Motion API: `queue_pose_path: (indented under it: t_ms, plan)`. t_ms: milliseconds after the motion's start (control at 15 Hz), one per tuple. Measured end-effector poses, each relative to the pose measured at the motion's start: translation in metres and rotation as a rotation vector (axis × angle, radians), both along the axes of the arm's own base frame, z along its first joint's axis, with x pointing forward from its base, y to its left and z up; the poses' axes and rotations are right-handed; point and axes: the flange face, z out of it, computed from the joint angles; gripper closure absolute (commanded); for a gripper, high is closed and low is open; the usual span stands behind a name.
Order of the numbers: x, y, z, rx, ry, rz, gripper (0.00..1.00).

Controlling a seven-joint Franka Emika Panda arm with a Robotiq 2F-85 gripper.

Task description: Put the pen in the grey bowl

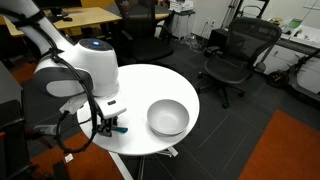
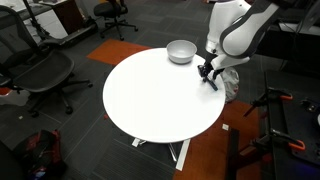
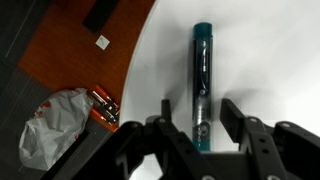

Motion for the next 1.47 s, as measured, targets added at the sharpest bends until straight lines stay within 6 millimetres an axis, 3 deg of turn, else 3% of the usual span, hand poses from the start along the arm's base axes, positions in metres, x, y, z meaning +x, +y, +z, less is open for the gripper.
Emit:
queue_pose_path:
  t_ms: [200,667,1133,1467]
  plan:
    - [0.004,0.002,0.002,-0.001,-0.009,0.002,0.99]
    - [0.007,0.010,0.008,-0.005,-0.022,0.021,0.95]
    - [0.010,0.032,0.064,-0.055,-0.085,0.121,0.95]
    - [0.014,0.027,0.117,-0.121,-0.154,0.164,0.95]
